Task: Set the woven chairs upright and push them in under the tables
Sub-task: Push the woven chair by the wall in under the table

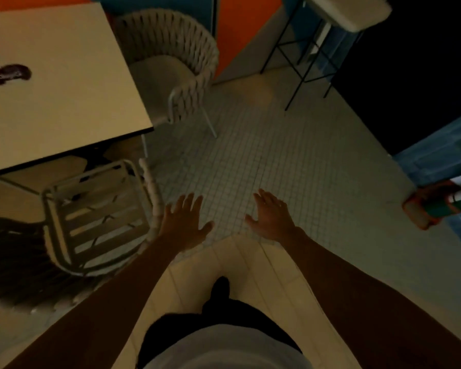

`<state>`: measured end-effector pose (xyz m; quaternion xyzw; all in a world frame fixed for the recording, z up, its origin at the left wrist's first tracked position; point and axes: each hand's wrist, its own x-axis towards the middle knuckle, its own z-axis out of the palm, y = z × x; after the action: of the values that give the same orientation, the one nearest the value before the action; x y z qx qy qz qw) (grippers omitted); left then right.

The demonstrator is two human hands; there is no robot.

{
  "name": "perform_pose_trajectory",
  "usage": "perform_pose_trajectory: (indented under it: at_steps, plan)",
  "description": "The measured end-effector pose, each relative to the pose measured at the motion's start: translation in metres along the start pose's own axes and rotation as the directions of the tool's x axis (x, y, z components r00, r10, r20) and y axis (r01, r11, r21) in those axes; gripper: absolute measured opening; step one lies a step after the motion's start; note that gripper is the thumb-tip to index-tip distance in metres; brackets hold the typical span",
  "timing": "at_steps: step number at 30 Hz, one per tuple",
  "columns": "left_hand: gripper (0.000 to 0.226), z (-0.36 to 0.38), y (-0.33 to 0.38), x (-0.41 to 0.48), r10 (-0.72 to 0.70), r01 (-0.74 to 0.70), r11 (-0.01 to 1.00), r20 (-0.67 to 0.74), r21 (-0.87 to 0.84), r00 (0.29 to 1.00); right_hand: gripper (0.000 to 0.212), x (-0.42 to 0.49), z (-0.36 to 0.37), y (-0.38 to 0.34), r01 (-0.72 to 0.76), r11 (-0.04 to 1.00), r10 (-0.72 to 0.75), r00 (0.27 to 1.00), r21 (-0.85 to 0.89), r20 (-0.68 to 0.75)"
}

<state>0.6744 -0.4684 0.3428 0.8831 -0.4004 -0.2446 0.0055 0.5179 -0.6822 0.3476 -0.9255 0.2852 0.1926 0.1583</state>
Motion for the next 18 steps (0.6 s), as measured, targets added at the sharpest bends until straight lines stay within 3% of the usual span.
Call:
perform_pose_trajectory:
  at_steps: [6, 18]
  plan:
    - [0.093, -0.048, 0.028, 0.084, -0.061, 0.060, 0.998, -0.018, -0.034, 0.998, 0.082, 0.078, -0.079, 0.040, 0.032, 0.999, -0.032, 0.999, -0.021, -0.004]
    - [0.090, -0.161, 0.047, 0.314, -0.046, 0.043, 0.995, -0.032, -0.093, 0.998, 0.082, 0.281, -0.207, 0.070, 0.098, 0.992, -0.098, 0.995, -0.079, -0.006]
